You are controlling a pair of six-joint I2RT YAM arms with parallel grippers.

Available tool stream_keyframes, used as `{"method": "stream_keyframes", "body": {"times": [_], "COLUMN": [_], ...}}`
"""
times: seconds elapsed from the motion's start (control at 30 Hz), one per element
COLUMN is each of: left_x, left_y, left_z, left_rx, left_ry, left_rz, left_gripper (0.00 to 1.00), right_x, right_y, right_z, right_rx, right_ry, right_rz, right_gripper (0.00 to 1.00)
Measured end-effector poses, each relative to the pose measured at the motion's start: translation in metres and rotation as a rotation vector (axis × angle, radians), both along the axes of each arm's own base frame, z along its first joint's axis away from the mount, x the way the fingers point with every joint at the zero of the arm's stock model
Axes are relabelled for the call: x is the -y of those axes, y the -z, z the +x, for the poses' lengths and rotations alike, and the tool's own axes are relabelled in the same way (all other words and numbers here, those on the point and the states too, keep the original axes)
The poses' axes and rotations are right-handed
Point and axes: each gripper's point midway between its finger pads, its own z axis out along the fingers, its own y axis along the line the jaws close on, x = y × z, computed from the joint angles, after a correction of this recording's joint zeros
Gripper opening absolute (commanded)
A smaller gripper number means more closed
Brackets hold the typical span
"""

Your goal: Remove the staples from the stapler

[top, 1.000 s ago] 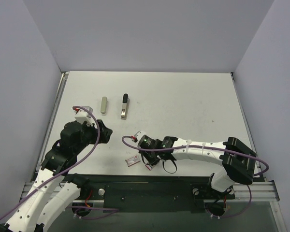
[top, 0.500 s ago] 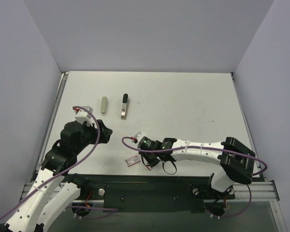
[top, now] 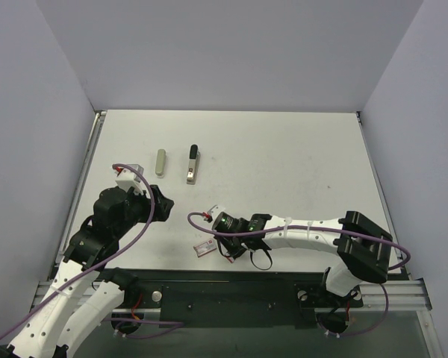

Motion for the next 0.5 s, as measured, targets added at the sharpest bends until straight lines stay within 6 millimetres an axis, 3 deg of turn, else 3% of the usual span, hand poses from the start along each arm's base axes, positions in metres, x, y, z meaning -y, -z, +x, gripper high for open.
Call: {"method": "stream_keyframes", "body": {"times": [0.5], "left_x": [-0.0001], "left_y": [0.0004], "left_z": [-0.0003], "left_rx": [-0.002], "left_ry": [0.000], "left_rz": [0.001], "left_gripper": [0.84], "right_x": [0.0017], "right_y": [0.0080], "right_z": [-0.0007], "right_rx": [-0.008], "right_ry": [0.001], "right_rz": [-0.020], "right_gripper": [0.09]}}
